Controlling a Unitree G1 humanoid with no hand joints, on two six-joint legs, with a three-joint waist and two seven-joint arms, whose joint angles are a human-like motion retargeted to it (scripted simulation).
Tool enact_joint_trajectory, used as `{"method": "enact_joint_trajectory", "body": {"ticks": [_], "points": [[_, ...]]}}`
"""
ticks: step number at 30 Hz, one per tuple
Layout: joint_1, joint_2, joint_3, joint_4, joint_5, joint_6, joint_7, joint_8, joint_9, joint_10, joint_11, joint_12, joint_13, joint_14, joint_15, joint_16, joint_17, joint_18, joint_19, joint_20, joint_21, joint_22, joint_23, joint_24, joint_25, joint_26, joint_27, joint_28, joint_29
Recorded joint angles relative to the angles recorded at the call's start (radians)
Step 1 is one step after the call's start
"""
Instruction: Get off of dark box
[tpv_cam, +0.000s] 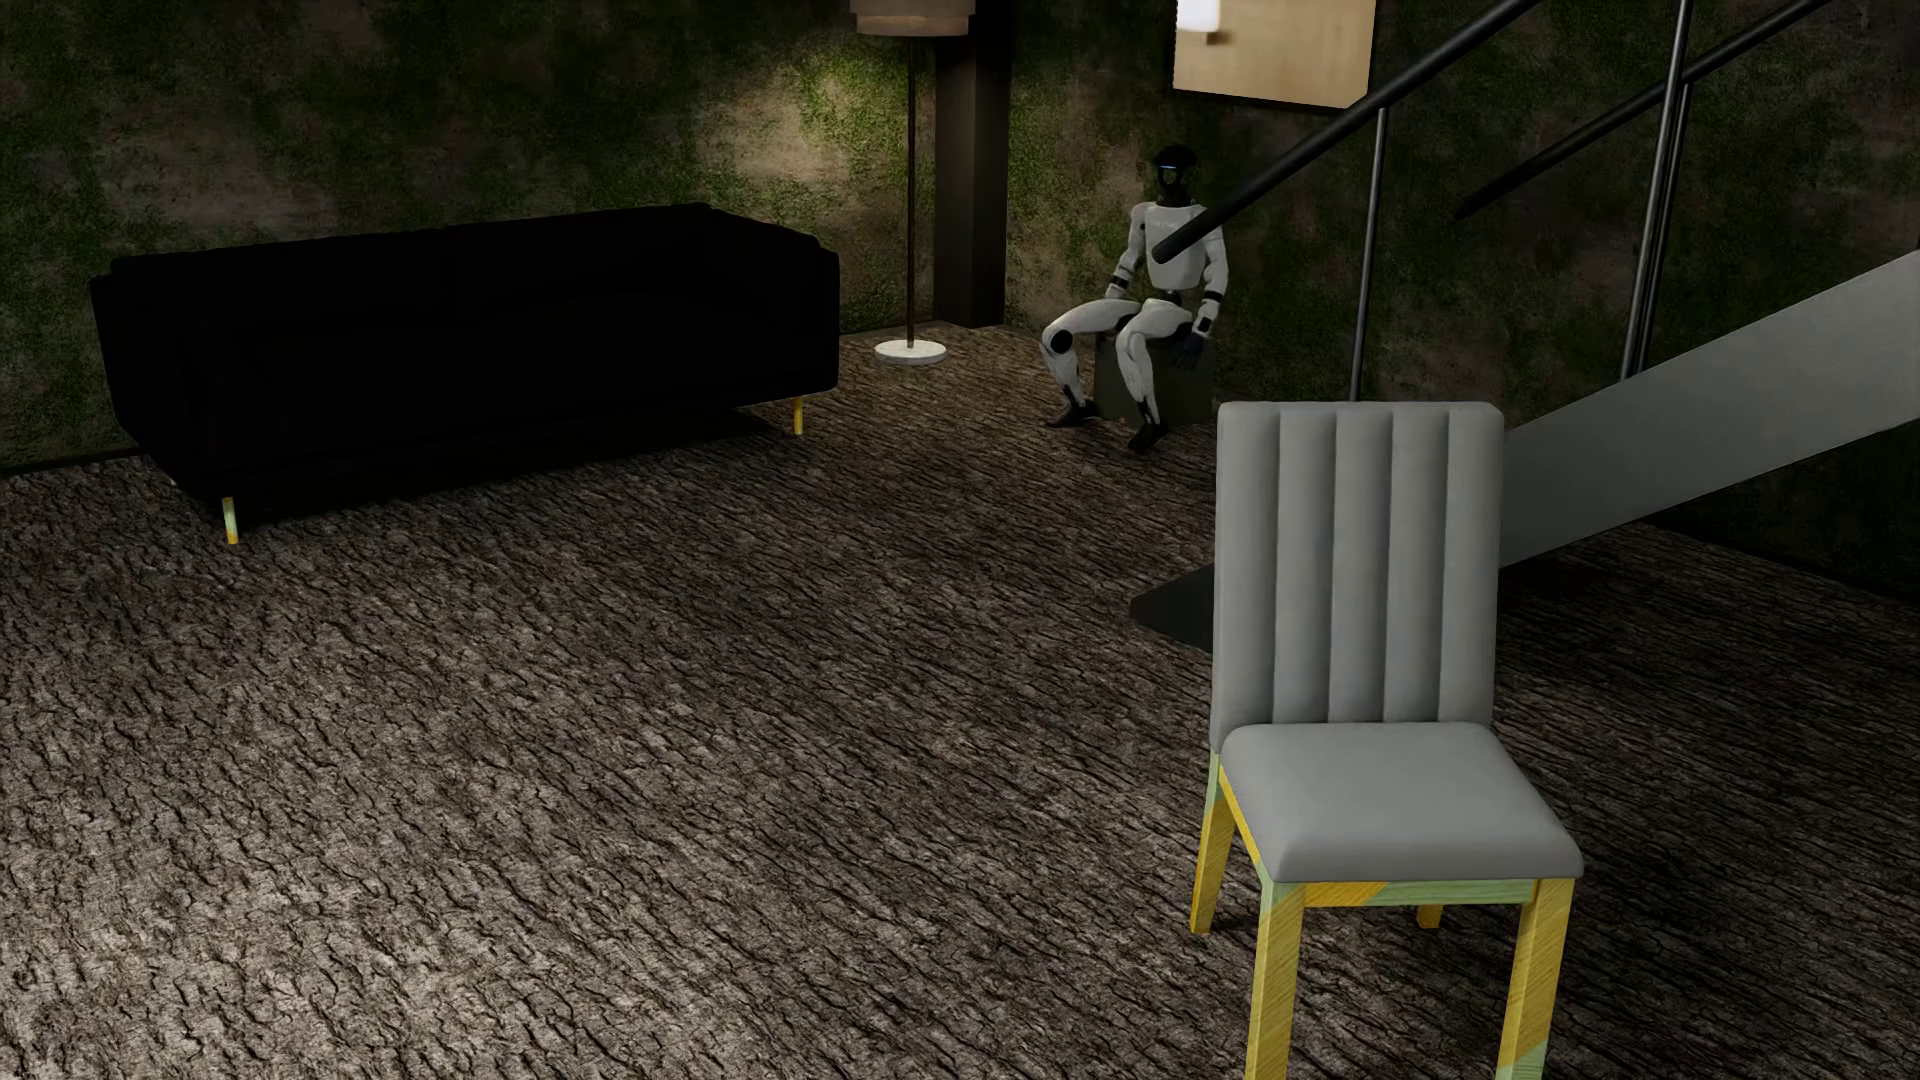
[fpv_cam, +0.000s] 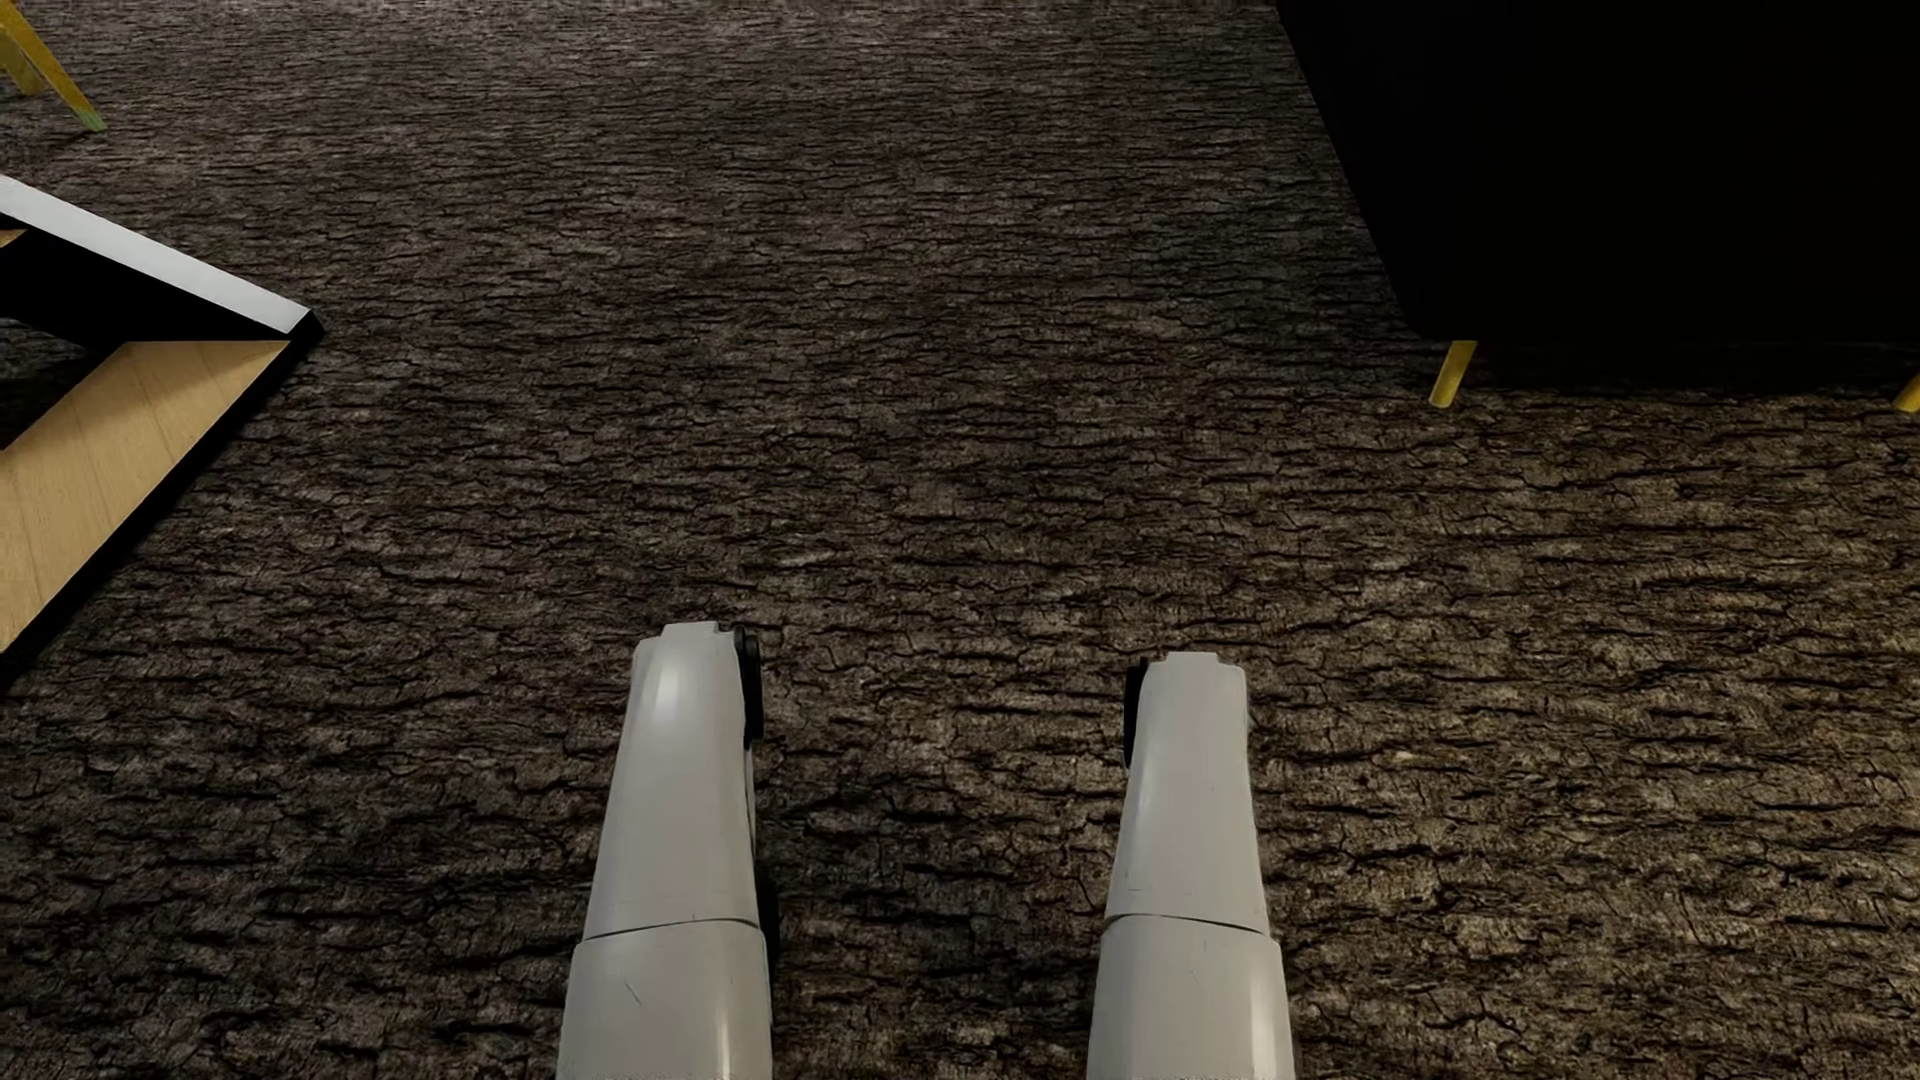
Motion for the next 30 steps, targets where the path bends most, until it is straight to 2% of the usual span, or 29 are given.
{"method": "enact_joint_trajectory", "body": {"ticks": [1,3,6,7,9,11,12,13,14,16,18,19,21,23,26,27,30], "points": [[0.002,0.001,0.0,-0.003,0.0,0.001,0.0,0.0,0.0,0.0,0.001,-0.004,-0.008,0.0,-0.001,0.004,-0.004,0.001,0.0,-0.001,-0.001,-0.003,-0.003,-0.004,0.022,0.002,0.007,0.005,0.003],[0.004,0.001,-0.001,-0.003,0.001,0.002,-0.001,0.001,-0.001,0.001,0.003,0.004,-0.016,0.0,-0.001,0.026,-0.023,0.001,0.0,0.02,-0.015,-0.046,-0.024,-0.053,0.09,0.01,0.027,0.042,-0.042],[0.006,0.002,-0.001,0.0,0.003,0.006,-0.004,0.006,0.002,0.001,0.006,0.03,-0.011,0.003,0.003,0.085,-0.107,-0.002,0.006,0.082,-0.028,-0.247,-0.242,-0.198,0.18,0.017,0.033,0.178,-0.189],[0.005,0.002,-0.001,0.002,0.004,0.008,-0.004,0.006,0.004,0.0,0.007,0.023,-0.026,0.006,-0.014,0.111,-0.144,-0.007,0.001,0.09,-0.018,-0.341,-0.337,-0.229,0.199,0.01,0.029,0.222,-0.235],[-0.002,-0.005,-0.003,0.008,0.006,0.005,0.0,0.004,0.013,-0.003,0.011,-0.027,-0.104,0.02,-0.059,0.169,-0.23,-0.024,-0.025,0.087,0.04,-0.531,-0.517,-0.258,0.194,-0.019,0.016,0.308,-0.34],[-0.018,-0.011,-0.003,0.019,0.013,0.006,0.0,0.007,0.026,0.003,0.018,-0.113,-0.243,0.038,-0.087,0.249,-0.312,-0.035,-0.033,0.038,0.154,-0.695,-0.647,-0.257,0.138,-0.063,-0.032,0.37,-0.401],[-0.024,-0.015,-0.003,0.025,0.016,0.003,0.003,0.008,0.034,0.004,0.02,-0.161,-0.32,0.044,-0.094,0.297,-0.364,-0.042,-0.038,0.009,0.226,-0.771,-0.712,-0.243,0.11,-0.056,-0.014,0.349,-0.393],[-0.035,-0.024,-0.006,0.023,0.012,0.007,0.004,0.009,0.045,0.006,0.02,-0.24,-0.428,0.045,-0.09,0.341,-0.398,-0.04,-0.032,-0.059,0.317,-0.808,-0.739,-0.212,0.065,-0.102,-0.072,0.344,-0.375],[-0.043,-0.035,-0.006,0.024,0.008,0.007,0.005,0.012,0.06,0.007,0.019,-0.324,-0.534,0.043,-0.075,0.388,-0.429,-0.042,-0.023,-0.13,0.413,-0.85,-0.768,-0.178,0.032,-0.103,-0.089,0.285,-0.324],[-0.069,-0.072,-0.005,0.026,0.002,0.004,0.007,0.021,0.096,0.006,0.016,-0.514,-0.741,0.031,-0.029,0.473,-0.466,-0.046,-0.004,-0.298,0.606,-0.92,-0.802,-0.121,0.004,-0.121,-0.108,0.144,-0.194],[-0.115,-0.128,-0.005,0.029,-0.004,-0.002,0.006,0.028,0.141,0.006,0.017,-0.709,-0.912,0.018,-0.016,0.529,-0.482,-0.054,0.012,-0.46,0.756,-0.967,-0.821,-0.09,-0.037,-0.145,-0.141,0.0,-0.096],[-0.147,-0.163,-0.005,0.032,-0.008,-0.003,0.003,0.032,0.162,0.008,0.019,-0.789,-0.982,0.01,-0.013,0.547,-0.487,-0.06,0.025,-0.531,0.82,-0.964,-0.824,-0.107,-0.051,-0.147,-0.159,0.027,-0.11],[-0.221,-0.24,-0.004,0.047,-0.009,-0.01,-0.007,0.04,0.213,0.019,0.024,-0.904,-1.073,-0.001,-0.015,0.588,-0.499,-0.076,0.045,-0.597,0.908,-0.995,-0.842,-0.133,-0.045,-0.185,-0.175,0.149,-0.3],[-0.307,-0.322,-0.005,0.051,-0.011,-0.015,-0.024,0.05,0.258,0.035,0.034,-0.974,-1.126,-0.02,-0.029,0.631,-0.557,-0.088,0.066,-0.635,0.919,-1.057,-0.926,-0.171,-0.007,-0.208,-0.188,0.267,-0.415],[-0.432,-0.437,-0.002,0.042,-0.008,-0.028,-0.041,0.054,0.301,0.046,0.037,-1.053,-1.164,-0.053,-0.059,0.699,-0.633,-0.091,0.083,-0.669,0.914,-1.164,-1.014,-0.196,0.006,-0.246,-0.223,0.37,-0.545],[-0.46,-0.461,0.001,0.035,-0.007,-0.03,-0.046,0.056,0.315,0.041,0.031,-1.082,-1.179,-0.067,-0.07,0.707,-0.65,-0.091,0.087,-0.675,0.912,-1.188,-1.03,-0.199,0.003,-0.249,-0.231,0.375,-0.564],[-0.494,-0.49,0.005,0.006,0.018,-0.032,-0.045,0.054,0.324,0.009,-0.004,-1.109,-1.204,-0.101,-0.094,0.697,-0.658,-0.066,0.068,-0.684,0.921,-1.208,-1.061,-0.192,0.004,-0.252,-0.232,0.383,-0.562]]}}
